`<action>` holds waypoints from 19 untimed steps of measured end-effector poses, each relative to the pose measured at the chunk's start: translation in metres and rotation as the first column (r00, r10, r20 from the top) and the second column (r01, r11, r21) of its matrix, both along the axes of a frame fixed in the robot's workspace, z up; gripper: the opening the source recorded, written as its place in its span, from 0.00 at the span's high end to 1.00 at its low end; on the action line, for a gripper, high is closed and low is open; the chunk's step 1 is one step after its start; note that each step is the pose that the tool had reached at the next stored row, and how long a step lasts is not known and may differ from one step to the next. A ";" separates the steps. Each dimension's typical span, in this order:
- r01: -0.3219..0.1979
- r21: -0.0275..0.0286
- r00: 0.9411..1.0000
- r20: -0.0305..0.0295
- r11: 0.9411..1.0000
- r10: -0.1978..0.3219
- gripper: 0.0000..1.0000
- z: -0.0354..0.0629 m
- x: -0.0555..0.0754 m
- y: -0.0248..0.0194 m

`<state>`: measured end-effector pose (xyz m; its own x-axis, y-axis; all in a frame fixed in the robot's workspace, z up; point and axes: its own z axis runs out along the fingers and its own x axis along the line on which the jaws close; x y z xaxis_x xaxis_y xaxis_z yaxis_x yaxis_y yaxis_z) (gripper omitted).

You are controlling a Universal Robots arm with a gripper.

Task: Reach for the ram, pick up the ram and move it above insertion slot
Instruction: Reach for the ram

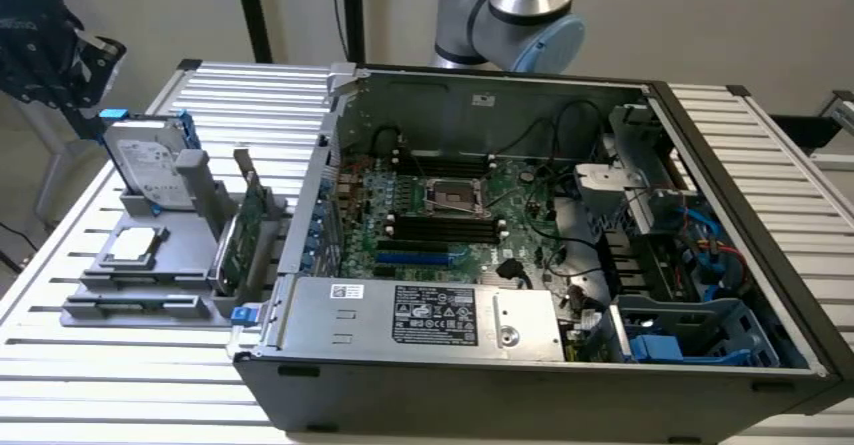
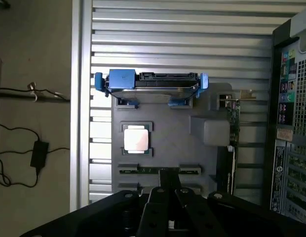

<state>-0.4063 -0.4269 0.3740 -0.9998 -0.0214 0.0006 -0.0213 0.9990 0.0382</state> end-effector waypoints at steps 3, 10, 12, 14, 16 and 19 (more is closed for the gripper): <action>-0.002 0.000 1.000 0.000 1.000 0.002 0.89 0.0000 0.000 -0.0066; -0.008 0.000 1.000 -0.002 1.000 0.008 0.89 -0.0001 0.003 -0.0191; -0.011 0.000 1.000 -0.002 1.000 0.011 0.89 -0.0005 0.004 -0.0224; -0.015 0.000 1.000 -0.002 1.000 0.015 0.89 -0.0015 0.004 -0.0263; -0.018 0.000 1.000 -0.002 1.000 0.018 0.89 -0.0030 0.004 -0.0314; -0.020 0.000 1.000 -0.002 1.000 0.020 0.89 -0.0064 0.004 -0.0417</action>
